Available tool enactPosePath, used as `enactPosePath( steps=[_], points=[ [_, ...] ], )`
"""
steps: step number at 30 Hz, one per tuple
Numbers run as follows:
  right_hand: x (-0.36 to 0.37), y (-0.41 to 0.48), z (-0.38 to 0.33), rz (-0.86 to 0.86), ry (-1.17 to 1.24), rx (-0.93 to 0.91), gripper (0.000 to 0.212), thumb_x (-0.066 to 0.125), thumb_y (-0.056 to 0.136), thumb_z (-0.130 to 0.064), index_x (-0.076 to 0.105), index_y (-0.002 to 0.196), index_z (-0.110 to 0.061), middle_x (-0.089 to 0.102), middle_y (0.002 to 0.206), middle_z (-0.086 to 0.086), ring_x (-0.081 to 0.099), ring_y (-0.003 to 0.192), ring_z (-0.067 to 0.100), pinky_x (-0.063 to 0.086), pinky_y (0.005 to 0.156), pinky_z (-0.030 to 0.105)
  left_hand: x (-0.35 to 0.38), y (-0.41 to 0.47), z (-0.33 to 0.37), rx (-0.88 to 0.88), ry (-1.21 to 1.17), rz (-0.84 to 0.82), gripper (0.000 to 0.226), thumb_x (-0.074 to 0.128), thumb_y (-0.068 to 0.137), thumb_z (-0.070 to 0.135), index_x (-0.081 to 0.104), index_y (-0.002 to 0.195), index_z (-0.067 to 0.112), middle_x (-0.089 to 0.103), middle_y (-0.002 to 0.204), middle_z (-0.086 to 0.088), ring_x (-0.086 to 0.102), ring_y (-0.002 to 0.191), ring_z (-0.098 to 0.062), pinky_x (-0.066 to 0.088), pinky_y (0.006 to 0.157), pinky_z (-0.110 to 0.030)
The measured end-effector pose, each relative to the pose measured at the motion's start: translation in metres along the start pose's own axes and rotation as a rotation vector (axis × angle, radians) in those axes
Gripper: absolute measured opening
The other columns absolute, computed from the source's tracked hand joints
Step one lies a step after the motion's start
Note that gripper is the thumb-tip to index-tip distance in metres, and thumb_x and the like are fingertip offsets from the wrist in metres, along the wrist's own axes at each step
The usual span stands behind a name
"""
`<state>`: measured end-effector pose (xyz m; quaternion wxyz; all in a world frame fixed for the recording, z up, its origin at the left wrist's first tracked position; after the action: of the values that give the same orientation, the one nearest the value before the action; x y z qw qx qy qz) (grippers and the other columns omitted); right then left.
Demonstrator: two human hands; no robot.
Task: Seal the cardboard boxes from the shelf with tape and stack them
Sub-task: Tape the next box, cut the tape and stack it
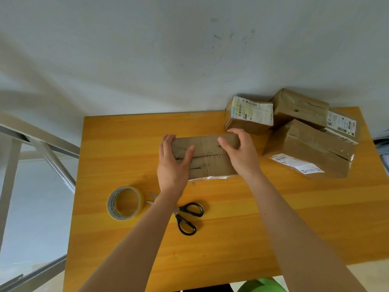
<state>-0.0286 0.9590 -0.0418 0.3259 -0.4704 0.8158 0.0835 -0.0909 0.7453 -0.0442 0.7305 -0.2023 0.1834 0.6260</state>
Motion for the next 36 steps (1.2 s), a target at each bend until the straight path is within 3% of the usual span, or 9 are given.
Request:
enactPosePath(
  steps=[3, 5, 7, 11, 19, 26, 30, 33, 36],
  points=[
    [-0.004, -0.003, -0.004, 0.049, -0.051, -0.036, 0.041, 0.041, 0.103, -0.035, 0.048, 0.140, -0.018, 0.044, 0.146, 0.000, 0.038, 0.135, 0.013, 0.032, 0.107, 0.023, 0.002, 0.000, -0.006, -0.049, -0.094, -0.030, 0.045, 0.045, 0.096, 0.046, 0.038, 0.138, 0.033, 0.030, 0.153, 0.008, 0.034, 0.136, -0.012, 0.040, 0.091, -0.020],
    [-0.003, -0.016, -0.017, 0.119, -0.343, -0.121, 0.050, 0.030, 0.105, -0.037, 0.036, 0.149, -0.014, 0.025, 0.160, 0.004, 0.019, 0.148, 0.020, 0.018, 0.118, 0.032, 0.002, -0.001, -0.004, -0.040, -0.046, -0.039, 0.045, 0.036, 0.100, 0.042, 0.032, 0.144, 0.033, 0.018, 0.158, 0.010, 0.025, 0.140, -0.008, 0.034, 0.087, -0.010],
    [0.013, -0.045, -0.041, 0.125, -0.551, -0.354, 0.055, 0.026, 0.105, -0.040, 0.028, 0.151, -0.011, 0.018, 0.161, 0.006, 0.013, 0.150, 0.023, 0.010, 0.122, 0.042, -0.002, -0.004, 0.003, -0.005, -0.033, -0.045, 0.045, 0.030, 0.103, 0.035, 0.026, 0.148, 0.030, 0.006, 0.160, 0.011, 0.011, 0.145, -0.008, 0.030, 0.101, -0.018],
    [0.054, -0.105, -0.052, -0.035, -0.655, -0.757, 0.057, 0.033, 0.104, -0.042, 0.034, 0.150, -0.008, 0.027, 0.158, 0.007, 0.022, 0.148, 0.022, 0.021, 0.120, 0.044, -0.013, -0.046, 0.030, 0.453, 0.212, -0.132, 0.051, 0.032, 0.101, 0.018, 0.024, 0.150, 0.011, 0.010, 0.160, -0.002, 0.004, 0.148, -0.018, 0.004, 0.121, -0.038],
    [0.065, -0.114, -0.027, -0.155, -0.847, -0.916, 0.055, 0.035, 0.104, -0.039, 0.031, 0.151, -0.011, 0.030, 0.157, 0.004, 0.023, 0.147, 0.020, 0.020, 0.120, 0.039, 0.004, -0.081, 0.001, 0.696, 0.765, -0.254, 0.054, 0.032, 0.100, 0.027, 0.022, 0.148, 0.003, 0.021, 0.156, -0.010, 0.021, 0.144, -0.022, 0.029, 0.115, -0.039],
    [-0.003, -0.090, 0.017, -0.129, -0.726, -0.536, 0.054, 0.031, 0.104, -0.034, 0.022, 0.153, -0.012, 0.020, 0.160, 0.006, 0.019, 0.148, 0.022, 0.034, 0.114, 0.046, -0.002, -0.067, 0.001, 0.571, 0.800, -0.316, 0.061, 0.025, 0.099, 0.039, 0.023, 0.147, 0.000, 0.019, 0.155, -0.013, 0.019, 0.144, -0.024, 0.027, 0.113, -0.036],
    [-0.014, -0.090, 0.013, -0.114, -0.484, -0.367, 0.065, 0.030, 0.101, -0.045, 0.008, 0.156, -0.017, 0.001, 0.163, -0.007, 0.012, 0.145, 0.001, 0.041, 0.104, 0.021, 0.001, -0.065, 0.000, 0.391, 0.418, -0.348, 0.064, 0.034, 0.101, 0.038, 0.011, 0.150, 0.004, -0.014, 0.159, -0.008, -0.007, 0.146, -0.014, 0.023, 0.110, -0.021],
    [-0.013, -0.074, -0.003, -0.065, -0.208, -0.181, 0.071, 0.028, 0.097, -0.054, 0.001, 0.156, -0.025, -0.006, 0.161, -0.018, 0.002, 0.131, -0.022, 0.026, 0.099, 0.002, -0.004, -0.051, 0.002, 0.122, -0.056, -0.326, 0.060, 0.042, 0.100, 0.027, 0.009, 0.149, 0.016, 0.010, 0.156, 0.006, 0.034, 0.133, 0.000, 0.041, 0.082, -0.005],
    [-0.010, -0.054, -0.008, -0.050, -0.021, -0.035, 0.068, 0.037, 0.101, -0.045, 0.004, 0.156, -0.023, 0.005, 0.163, -0.010, 0.005, 0.145, -0.001, 0.011, 0.115, 0.018, -0.007, -0.032, -0.001, -0.066, -0.230, -0.269, 0.059, 0.044, 0.100, 0.027, 0.011, 0.150, 0.024, 0.034, 0.142, 0.010, 0.045, 0.121, -0.006, 0.041, 0.074, 0.001]
  ],
)
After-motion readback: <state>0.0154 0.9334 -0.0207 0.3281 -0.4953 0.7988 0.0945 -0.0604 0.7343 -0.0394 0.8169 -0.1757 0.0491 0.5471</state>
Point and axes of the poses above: each hand's wrist, its own y-axis towards the middle knuckle, its own x-axis out of the palm, z = x × y, the point moved 9 cm from there along y, towards the middle knuckle
